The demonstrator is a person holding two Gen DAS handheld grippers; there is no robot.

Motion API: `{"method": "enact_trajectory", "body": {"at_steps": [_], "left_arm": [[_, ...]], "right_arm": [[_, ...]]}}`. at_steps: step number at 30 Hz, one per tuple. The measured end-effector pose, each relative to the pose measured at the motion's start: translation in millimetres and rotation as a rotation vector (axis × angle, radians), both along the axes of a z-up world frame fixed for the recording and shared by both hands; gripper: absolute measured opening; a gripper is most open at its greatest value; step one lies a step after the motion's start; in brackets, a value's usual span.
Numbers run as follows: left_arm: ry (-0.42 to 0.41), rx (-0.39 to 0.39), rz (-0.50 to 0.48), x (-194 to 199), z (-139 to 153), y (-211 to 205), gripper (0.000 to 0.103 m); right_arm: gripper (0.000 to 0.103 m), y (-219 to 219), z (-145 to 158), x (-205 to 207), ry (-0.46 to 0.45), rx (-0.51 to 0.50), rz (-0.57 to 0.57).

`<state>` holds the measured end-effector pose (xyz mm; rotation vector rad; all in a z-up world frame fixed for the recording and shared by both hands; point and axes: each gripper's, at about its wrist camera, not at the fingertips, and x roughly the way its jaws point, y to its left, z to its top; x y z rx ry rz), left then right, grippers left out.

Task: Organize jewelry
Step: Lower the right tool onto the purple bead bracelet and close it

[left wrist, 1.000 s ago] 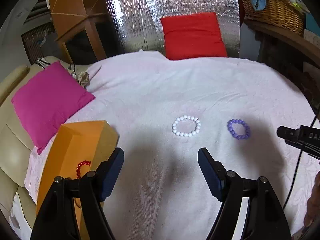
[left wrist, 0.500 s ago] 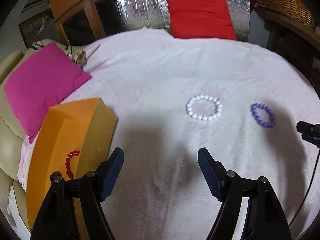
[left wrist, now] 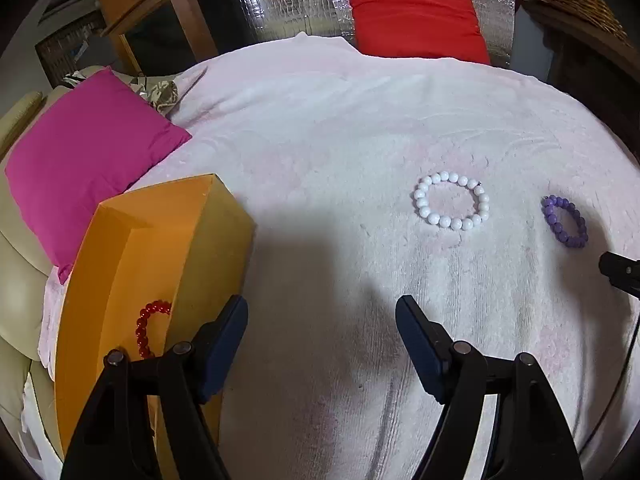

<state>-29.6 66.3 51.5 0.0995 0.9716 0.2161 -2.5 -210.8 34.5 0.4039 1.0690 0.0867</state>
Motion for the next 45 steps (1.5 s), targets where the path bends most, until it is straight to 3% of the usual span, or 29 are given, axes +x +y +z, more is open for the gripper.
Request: {"method": "enact_trajectory", "body": {"at_steps": [7, 36, 39, 45], "left_arm": [[0.004, -0.001, -0.001, 1.8, -1.6, -1.3, 0.077], [0.037, -0.023, -0.015, 13.7, -11.1, -12.1, 0.077], [0.044, -0.029, -0.013, 16.1, -14.1, -11.7, 0.077], [0.057, -0.020, -0.008, 24.1, -21.6, -10.5, 0.077]], "right_arm": [[0.046, 3.5, -1.5, 4.8, 0.000, -0.005, -0.022], [0.048, 20.1, -5.0, 45.5, -0.086, -0.131, -0.053], [0.047, 25.5, -5.2, 48.5, -0.097, -0.165, -0.046], [0.042, 49.8, -8.8, 48.3, -0.127, -0.353, 0.012]]}}
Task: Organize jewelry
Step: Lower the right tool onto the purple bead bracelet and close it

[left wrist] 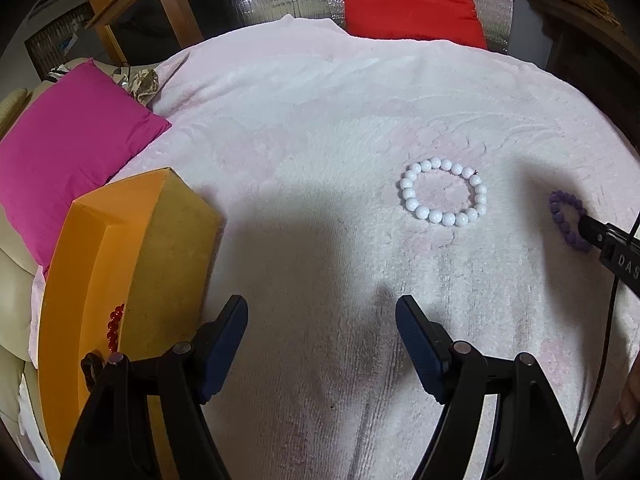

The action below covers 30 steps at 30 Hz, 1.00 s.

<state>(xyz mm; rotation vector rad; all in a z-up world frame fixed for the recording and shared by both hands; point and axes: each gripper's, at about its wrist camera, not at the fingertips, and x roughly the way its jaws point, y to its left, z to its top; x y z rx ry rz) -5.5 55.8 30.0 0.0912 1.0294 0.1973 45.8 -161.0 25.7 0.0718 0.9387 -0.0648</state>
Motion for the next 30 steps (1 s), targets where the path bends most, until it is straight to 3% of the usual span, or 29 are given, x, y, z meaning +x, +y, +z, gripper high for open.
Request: {"method": "enact_trajectory", "body": {"at_steps": [4, 9, 14, 22, 26, 30], "left_arm": [[0.003, 0.002, 0.003, 4.2, -3.1, 2.2, 0.077], [-0.004, 0.008, 0.005, 9.8, -5.0, 5.4, 0.077], [-0.080, 0.001, -0.025, 14.1, 2.0, -1.0, 0.077], [-0.207, -0.124, -0.185, 30.3, 2.3, -25.0, 0.077], [-0.195, -0.181, -0.249, 37.5, -5.2, -36.8, 0.077], [-0.126, -0.238, -0.238, 49.2, -17.7, -34.7, 0.077]], "right_arm": [[0.019, 7.4, 0.6, -4.4, -0.021, -0.091, 0.041], [0.018, 1.4, 0.5, -9.6, -0.021, -0.109, 0.058], [0.018, -19.0, 0.8, -9.0, 0.009, -0.041, 0.021], [0.018, -25.7, -0.6, -15.9, 0.007, -0.016, 0.025], [0.019, -25.9, -1.3, -12.2, 0.008, -0.012, 0.027], [0.019, -25.9, -1.7, -12.4, 0.008, -0.007, 0.029]]}}
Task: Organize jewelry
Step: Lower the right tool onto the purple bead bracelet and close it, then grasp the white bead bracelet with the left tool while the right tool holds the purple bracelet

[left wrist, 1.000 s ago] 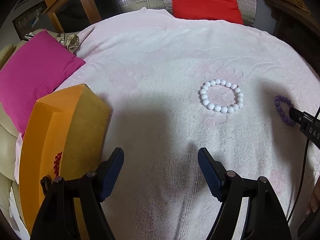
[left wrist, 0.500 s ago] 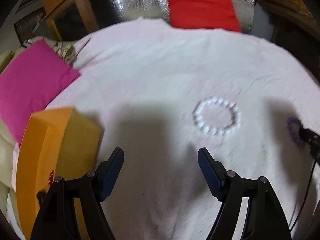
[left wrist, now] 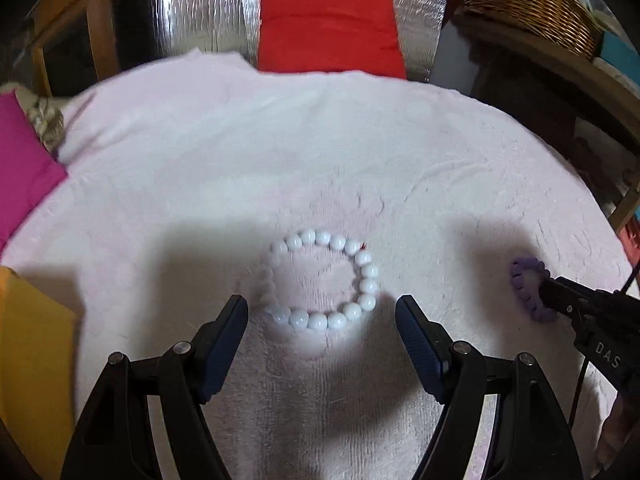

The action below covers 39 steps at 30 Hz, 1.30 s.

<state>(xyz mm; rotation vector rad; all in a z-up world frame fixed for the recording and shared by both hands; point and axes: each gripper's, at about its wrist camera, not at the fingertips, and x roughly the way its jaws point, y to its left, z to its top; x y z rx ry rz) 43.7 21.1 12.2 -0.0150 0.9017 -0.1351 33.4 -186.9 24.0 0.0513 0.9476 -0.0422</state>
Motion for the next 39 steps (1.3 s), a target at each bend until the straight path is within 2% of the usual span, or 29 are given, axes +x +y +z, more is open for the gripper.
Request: {"method": "enact_trajectory", "body": {"at_steps": [3, 8, 10, 14, 16, 20, 24, 29, 31, 34, 39], "left_arm": [[0.001, -0.023, 0.009, 1.4, 0.2, 3.0, 0.073], [-0.008, -0.034, 0.008, -3.1, 5.5, 5.1, 0.023], [0.004, -0.047, -0.005, -5.2, 6.7, 5.2, 0.019], [0.054, -0.071, -0.041, -15.6, 8.3, 1.5, 0.019], [0.075, -0.064, -0.059, -22.2, 9.5, -2.5, 0.019], [0.116, -0.097, -0.091, -39.2, 12.1, -3.1, 0.019], [0.126, -0.067, -0.114, -55.4, 11.2, -7.3, 0.019], [0.124, -0.044, -0.110, -57.5, 9.1, -5.9, 0.022], [0.123, -0.032, -0.117, -55.1, 7.8, -11.0, 0.028], [0.112, 0.022, -0.130, -56.6, 7.5, -20.2, 0.048], [0.102, 0.055, -0.128, -54.6, 6.6, -25.4, 0.049]], "right_arm": [[0.019, -0.2, 0.2, -0.8, -0.001, -0.003, 0.005], [0.018, -0.4, 0.8, -2.7, -0.001, -0.002, 0.007], [0.018, -0.9, 1.3, -3.0, 0.001, -0.001, 0.008], [0.018, -4.0, 3.3, -4.3, 0.010, 0.018, 0.013], [0.019, -8.9, 4.1, -4.7, 0.019, 0.045, 0.017], [0.018, -20.4, 5.1, -6.1, 0.042, 0.123, 0.047], [0.018, -31.0, 4.3, -12.5, 0.059, 0.175, 0.098], [0.018, -40.9, 3.8, -19.0, 0.067, 0.192, 0.086], [0.019, -40.1, 4.7, -16.7, 0.070, 0.183, 0.075], [0.019, -34.6, 5.0, -14.1, 0.069, 0.147, 0.070], [0.020, -28.1, 3.4, -8.8, 0.059, 0.098, 0.063]]}}
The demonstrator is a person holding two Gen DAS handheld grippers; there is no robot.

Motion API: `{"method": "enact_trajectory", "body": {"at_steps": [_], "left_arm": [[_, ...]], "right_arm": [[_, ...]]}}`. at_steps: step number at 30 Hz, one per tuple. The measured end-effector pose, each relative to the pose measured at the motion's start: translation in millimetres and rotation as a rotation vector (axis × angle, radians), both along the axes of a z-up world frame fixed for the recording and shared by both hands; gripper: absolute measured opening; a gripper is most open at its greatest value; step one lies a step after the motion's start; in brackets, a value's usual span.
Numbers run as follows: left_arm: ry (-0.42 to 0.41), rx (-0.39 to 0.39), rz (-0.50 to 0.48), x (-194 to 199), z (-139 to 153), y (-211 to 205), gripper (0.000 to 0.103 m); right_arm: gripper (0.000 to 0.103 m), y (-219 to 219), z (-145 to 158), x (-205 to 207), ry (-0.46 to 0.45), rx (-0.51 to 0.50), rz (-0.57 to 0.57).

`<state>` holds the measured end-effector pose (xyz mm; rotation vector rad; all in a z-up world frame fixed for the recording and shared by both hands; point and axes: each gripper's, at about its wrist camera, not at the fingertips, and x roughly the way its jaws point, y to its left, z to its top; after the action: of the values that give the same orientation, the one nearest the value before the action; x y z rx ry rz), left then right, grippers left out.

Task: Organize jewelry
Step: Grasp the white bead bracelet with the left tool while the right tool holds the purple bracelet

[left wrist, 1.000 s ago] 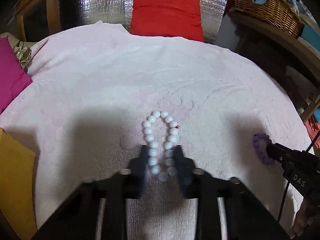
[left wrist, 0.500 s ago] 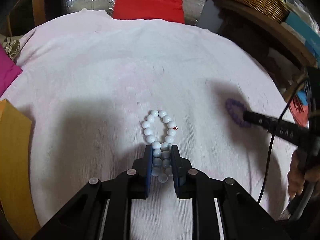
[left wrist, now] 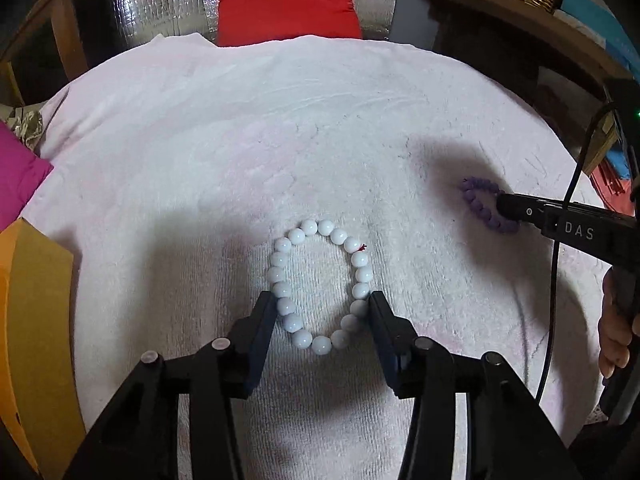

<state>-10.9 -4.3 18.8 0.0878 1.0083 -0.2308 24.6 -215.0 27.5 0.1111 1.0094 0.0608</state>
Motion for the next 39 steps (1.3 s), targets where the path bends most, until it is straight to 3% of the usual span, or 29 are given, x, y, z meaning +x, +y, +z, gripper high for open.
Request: {"method": "enact_trajectory", "body": {"at_steps": [8, 15, 22, 32, 39], "left_arm": [[-0.021, 0.038, -0.004, -0.5, 0.0, -6.3, 0.049], [-0.033, 0.069, 0.000, -0.8, -1.8, -12.3, 0.050], [-0.047, 0.103, 0.015, 1.1, -3.0, -13.4, 0.063], [-0.057, 0.105, 0.016, 1.8, -3.4, -14.6, 0.065], [-0.047, 0.043, 0.018, 5.4, -5.1, -6.9, 0.065]], "right_arm": [[0.020, -1.1, -3.2, 2.3, -0.026, -0.003, -0.023], [0.013, 2.9, -0.8, -1.6, -0.031, -0.034, 0.006], [0.012, -5.9, 2.4, -6.6, -0.019, -0.016, -0.015], [0.014, -13.6, -4.4, -3.4, -0.003, 0.001, -0.026], [0.014, -11.2, -6.7, -5.3, -0.022, 0.006, -0.033]]}}
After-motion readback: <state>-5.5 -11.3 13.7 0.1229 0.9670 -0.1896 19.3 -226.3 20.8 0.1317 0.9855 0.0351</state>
